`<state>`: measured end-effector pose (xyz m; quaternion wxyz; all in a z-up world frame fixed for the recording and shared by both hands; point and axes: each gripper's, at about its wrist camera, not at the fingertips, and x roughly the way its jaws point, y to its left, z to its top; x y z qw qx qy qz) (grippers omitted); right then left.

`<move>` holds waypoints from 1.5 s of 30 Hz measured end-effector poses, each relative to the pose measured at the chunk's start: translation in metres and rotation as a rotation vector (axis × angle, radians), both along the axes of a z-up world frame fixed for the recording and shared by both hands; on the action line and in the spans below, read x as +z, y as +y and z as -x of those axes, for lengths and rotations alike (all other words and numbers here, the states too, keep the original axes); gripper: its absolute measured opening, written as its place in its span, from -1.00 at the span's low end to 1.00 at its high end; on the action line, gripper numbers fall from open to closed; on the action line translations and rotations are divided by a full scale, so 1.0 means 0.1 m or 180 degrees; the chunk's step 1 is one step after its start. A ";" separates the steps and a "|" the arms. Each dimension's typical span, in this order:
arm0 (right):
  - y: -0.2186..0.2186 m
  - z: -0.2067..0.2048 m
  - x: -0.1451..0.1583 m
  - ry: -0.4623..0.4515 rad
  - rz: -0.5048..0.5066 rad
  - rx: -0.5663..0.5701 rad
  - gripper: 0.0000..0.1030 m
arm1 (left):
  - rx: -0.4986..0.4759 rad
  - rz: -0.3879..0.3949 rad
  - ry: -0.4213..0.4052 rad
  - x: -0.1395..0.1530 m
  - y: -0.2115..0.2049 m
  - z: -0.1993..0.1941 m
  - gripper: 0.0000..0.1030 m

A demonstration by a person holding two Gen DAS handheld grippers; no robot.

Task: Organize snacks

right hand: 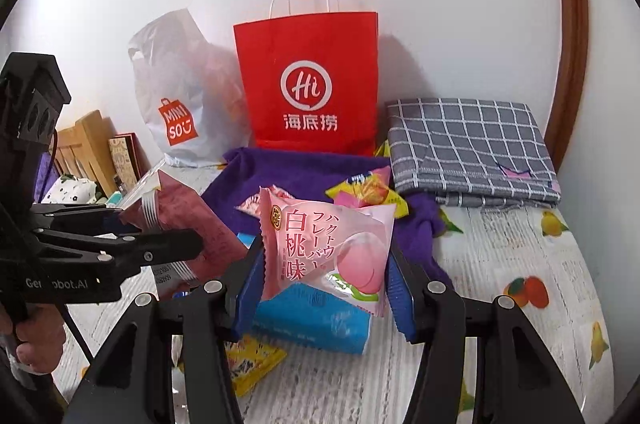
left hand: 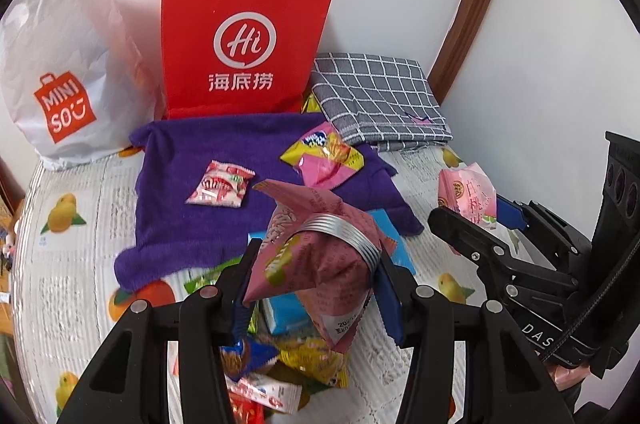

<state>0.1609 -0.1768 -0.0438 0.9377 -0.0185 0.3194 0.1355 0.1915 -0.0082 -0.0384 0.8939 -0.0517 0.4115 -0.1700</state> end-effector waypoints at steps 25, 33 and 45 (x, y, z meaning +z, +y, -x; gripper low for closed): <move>0.03 -1.18 0.11 0.0037 -0.0085 0.0202 0.05 | 0.0283 -0.0064 0.0054 0.02 0.26 -1.03 -0.05; 0.13 -1.47 -0.16 0.0226 -0.0027 0.0289 0.05 | 0.0363 -0.0062 0.0138 -0.15 0.38 -1.27 -0.05; -0.02 -1.63 -0.34 0.0367 0.0002 0.0265 0.05 | 0.0508 -0.0101 0.0325 -0.40 0.55 -1.38 -0.04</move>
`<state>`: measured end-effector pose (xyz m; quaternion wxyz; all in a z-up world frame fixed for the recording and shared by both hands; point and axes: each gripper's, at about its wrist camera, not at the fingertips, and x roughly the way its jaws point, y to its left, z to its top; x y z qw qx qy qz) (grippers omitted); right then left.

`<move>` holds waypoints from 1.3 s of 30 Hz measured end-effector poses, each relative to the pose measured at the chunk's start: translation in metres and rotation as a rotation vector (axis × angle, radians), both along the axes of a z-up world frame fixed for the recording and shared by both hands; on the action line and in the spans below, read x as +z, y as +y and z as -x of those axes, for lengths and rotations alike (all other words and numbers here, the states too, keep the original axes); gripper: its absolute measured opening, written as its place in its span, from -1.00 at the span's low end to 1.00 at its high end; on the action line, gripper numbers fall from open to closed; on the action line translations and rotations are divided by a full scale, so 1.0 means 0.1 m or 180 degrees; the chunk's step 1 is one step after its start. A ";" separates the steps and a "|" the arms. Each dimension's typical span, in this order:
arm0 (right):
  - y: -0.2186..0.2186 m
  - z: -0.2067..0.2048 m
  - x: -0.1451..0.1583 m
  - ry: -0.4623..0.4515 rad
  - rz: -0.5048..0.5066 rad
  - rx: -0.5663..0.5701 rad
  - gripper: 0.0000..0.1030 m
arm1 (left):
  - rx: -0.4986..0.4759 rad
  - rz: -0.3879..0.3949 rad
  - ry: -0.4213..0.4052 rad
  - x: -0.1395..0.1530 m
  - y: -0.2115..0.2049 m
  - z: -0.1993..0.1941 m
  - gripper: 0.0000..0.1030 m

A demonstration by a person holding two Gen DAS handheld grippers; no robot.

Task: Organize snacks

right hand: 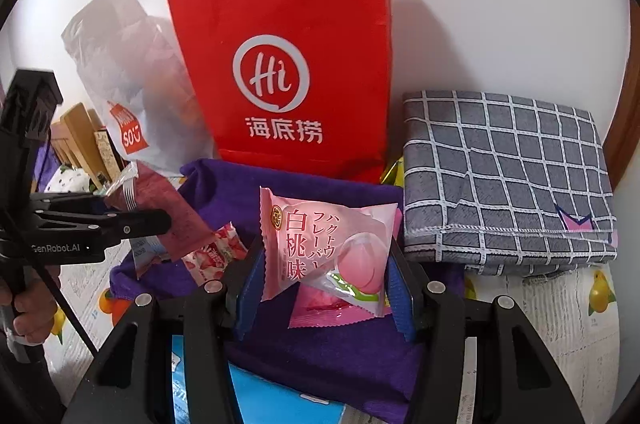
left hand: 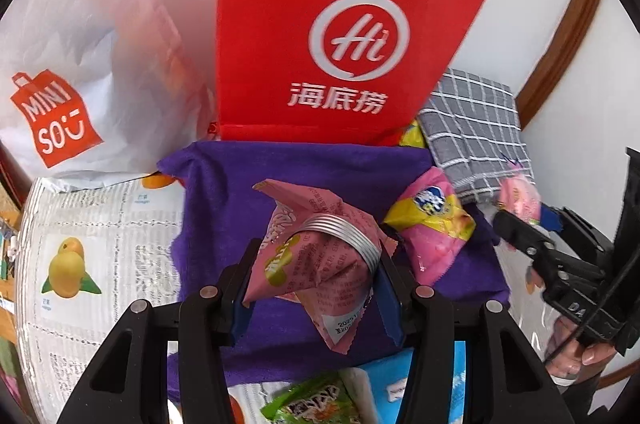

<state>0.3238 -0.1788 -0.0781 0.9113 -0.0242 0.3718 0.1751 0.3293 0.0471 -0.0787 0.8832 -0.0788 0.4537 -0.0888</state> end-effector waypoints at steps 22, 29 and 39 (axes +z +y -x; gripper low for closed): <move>0.23 -0.06 -0.36 0.0336 0.0258 0.0255 0.05 | 0.0066 -0.0003 0.0317 -0.27 0.00 -0.14 -0.04; 0.28 -0.08 -0.44 0.0450 0.0327 0.0276 0.05 | 0.0025 -0.0023 0.0348 -0.29 -0.04 -0.14 -0.04; 0.32 -0.08 -0.50 0.0554 0.0355 0.0305 0.06 | -0.0027 -0.0036 0.0350 -0.30 -0.09 -0.12 -0.04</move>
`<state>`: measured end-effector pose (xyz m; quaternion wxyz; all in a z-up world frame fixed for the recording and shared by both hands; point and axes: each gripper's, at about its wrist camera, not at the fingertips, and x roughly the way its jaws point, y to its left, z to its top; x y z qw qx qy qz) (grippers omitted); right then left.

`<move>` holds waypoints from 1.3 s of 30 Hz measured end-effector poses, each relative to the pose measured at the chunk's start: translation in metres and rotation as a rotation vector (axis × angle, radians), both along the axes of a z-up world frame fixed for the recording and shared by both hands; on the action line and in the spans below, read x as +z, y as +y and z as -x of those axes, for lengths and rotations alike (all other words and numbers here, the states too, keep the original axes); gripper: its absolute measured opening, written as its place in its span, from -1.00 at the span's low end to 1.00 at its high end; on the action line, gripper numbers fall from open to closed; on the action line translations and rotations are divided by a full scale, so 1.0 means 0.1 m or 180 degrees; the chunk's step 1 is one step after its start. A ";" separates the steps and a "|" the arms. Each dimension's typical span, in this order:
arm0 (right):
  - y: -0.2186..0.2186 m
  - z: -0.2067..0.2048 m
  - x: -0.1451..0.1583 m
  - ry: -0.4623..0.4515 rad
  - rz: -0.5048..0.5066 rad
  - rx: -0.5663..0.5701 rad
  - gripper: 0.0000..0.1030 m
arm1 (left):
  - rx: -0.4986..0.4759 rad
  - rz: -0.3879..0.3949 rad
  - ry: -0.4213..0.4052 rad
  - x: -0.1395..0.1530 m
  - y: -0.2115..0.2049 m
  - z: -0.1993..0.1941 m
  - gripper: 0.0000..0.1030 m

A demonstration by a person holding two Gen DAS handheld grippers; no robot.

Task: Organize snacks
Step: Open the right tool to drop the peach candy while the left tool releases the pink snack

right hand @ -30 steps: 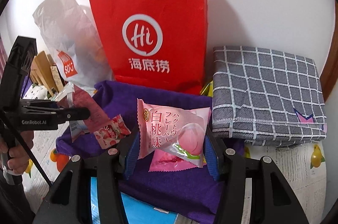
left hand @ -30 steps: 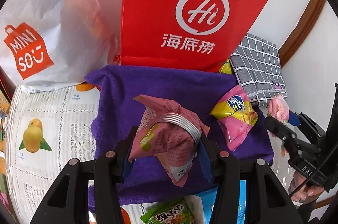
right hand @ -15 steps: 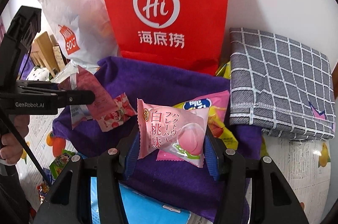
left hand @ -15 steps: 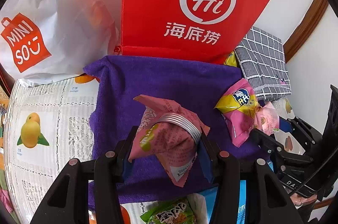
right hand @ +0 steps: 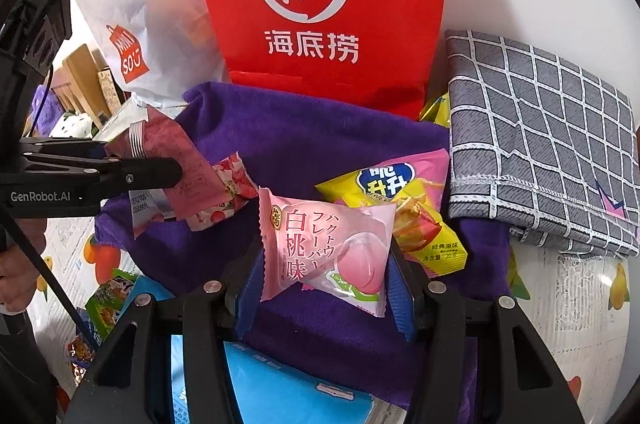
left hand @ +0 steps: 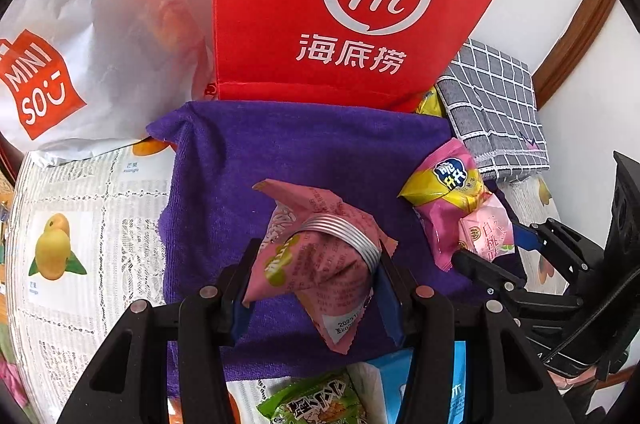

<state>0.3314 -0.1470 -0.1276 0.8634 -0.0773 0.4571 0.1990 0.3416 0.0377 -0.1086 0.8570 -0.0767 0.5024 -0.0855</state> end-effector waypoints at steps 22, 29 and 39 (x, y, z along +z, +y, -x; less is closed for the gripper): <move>-0.02 -0.04 -0.03 0.0068 0.0030 -0.0047 0.09 | -0.0090 -0.0030 0.0118 -0.10 -0.12 -0.03 -0.04; -0.02 -0.07 -0.04 0.0090 0.0043 -0.0079 0.13 | -0.0110 -0.0031 0.0164 -0.14 -0.15 -0.04 -0.03; -0.03 -0.08 -0.06 0.0142 0.0052 -0.0098 0.18 | -0.0124 -0.0049 0.0191 -0.17 -0.19 -0.05 -0.02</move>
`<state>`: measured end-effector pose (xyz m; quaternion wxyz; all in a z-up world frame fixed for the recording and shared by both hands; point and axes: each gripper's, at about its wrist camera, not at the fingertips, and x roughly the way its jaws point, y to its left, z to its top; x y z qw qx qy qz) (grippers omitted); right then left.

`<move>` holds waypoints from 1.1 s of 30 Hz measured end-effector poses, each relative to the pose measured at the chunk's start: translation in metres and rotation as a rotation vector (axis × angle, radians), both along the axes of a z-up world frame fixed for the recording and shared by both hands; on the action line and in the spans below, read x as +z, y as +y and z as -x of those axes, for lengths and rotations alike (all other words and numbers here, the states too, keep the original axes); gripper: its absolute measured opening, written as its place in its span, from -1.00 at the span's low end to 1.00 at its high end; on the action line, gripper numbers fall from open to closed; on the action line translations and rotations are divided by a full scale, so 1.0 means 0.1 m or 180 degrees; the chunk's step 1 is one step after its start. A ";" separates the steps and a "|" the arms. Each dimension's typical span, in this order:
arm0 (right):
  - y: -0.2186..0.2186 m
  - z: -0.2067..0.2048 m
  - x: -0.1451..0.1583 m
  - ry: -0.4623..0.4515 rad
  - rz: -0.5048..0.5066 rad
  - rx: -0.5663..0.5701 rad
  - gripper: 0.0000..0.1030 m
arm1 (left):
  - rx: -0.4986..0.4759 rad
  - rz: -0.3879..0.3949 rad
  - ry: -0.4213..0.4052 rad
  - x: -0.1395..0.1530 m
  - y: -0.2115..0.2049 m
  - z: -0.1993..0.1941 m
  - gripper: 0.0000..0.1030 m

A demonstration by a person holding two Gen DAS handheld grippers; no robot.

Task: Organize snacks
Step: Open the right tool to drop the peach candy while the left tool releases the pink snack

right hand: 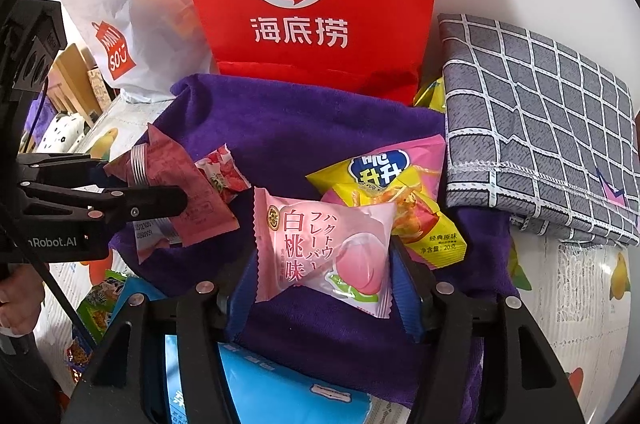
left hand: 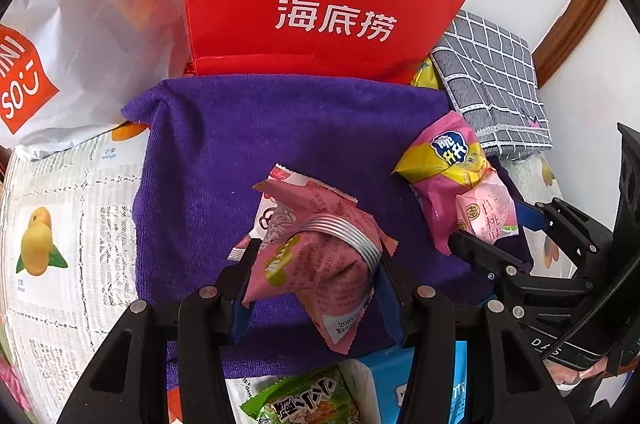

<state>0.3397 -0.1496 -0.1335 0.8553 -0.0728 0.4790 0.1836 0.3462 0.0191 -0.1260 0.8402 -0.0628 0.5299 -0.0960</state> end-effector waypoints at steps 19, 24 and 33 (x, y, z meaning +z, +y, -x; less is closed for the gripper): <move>0.00 0.06 0.08 -0.0116 -0.0007 0.0016 0.42 | -0.0002 -0.0019 0.0030 -0.03 -0.01 -0.02 -0.02; 0.01 0.08 0.10 -0.0178 0.0009 0.0007 0.48 | 0.0013 -0.0021 0.0042 -0.03 0.00 -0.02 -0.02; -0.09 0.06 0.17 -0.0209 -0.0095 -0.0125 0.48 | 0.0059 -0.0041 -0.0053 0.05 0.01 -0.01 0.33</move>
